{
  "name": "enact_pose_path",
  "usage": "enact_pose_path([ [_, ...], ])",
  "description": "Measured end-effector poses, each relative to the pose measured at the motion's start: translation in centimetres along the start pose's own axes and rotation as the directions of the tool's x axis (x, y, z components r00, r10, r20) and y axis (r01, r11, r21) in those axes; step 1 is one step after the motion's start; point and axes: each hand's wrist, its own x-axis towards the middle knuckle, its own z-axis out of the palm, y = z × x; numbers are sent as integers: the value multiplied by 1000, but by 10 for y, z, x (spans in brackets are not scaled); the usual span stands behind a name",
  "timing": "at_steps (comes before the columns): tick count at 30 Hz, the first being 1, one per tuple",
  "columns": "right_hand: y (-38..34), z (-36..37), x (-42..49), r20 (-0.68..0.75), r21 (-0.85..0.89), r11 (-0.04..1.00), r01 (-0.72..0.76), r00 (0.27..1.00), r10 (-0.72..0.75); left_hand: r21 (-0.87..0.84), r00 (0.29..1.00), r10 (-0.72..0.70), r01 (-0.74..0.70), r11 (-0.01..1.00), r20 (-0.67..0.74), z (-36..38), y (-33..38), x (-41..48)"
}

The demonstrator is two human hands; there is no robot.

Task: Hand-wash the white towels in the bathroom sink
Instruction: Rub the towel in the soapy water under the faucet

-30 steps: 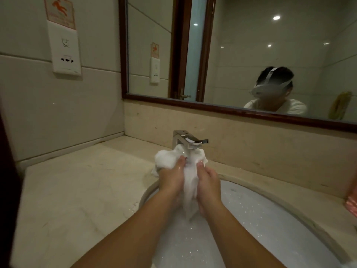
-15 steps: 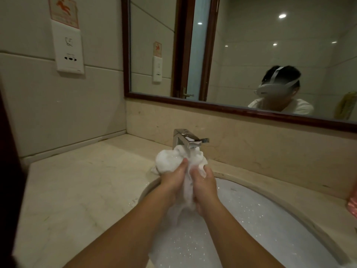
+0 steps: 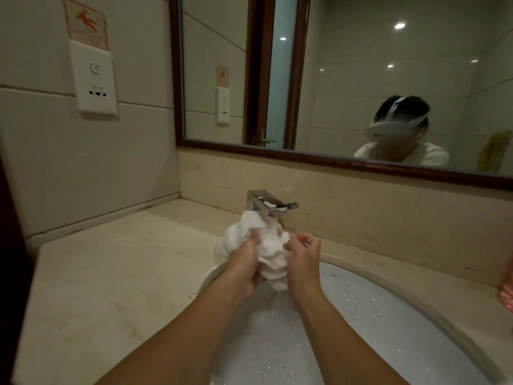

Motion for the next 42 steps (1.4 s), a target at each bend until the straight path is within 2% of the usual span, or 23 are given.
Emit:
enact_pose_path([
  [5,12,1,0,-71,-188,980,-64,996,52,-138,1000,1,-4,990,-22,5,1,-1],
  [8,12,6,-4,-4,-132,977,-167,986,168,-248,998,-28,14,969,-55,6,2,1],
  [10,8,8,-4,50,-55,970,-236,970,239,-255,998,-34,20,967,-53,6,0,4],
  [13,8,10,-2,84,-42,977,-210,974,213,-161,999,21,-28,987,-46,7,-4,10],
  [17,10,7,-2,59,-80,992,-99,993,104,112,986,158,-151,982,-52,9,-12,15],
  [21,4,6,-1,24,21,990,-137,990,137,3,994,103,-103,995,-20,2,-13,20],
  [22,4,8,-1,24,21,988,-152,988,151,4,993,114,-114,993,-41,2,-14,23],
  [26,10,14,-1,25,-148,981,-127,991,133,133,941,157,-122,984,-299,8,-9,27],
  [27,12,14,1,31,-179,975,-132,990,140,112,937,160,-131,985,-311,7,-8,26],
  [30,18,17,8,10,-178,967,-182,982,186,-56,958,150,-169,984,-245,4,-9,30],
  [33,26,26,16,-87,-198,960,-197,979,183,-113,986,64,-82,990,-156,1,-10,32],
  [36,27,26,15,-130,-204,956,-211,974,187,-80,996,53,-59,995,-73,2,-9,30],
  [39,24,17,11,-109,-234,954,-189,980,168,48,987,109,-105,993,-114,2,-14,34],
  [42,20,17,6,-81,-254,955,-152,987,136,94,984,136,-126,988,-112,1,-13,33],
])
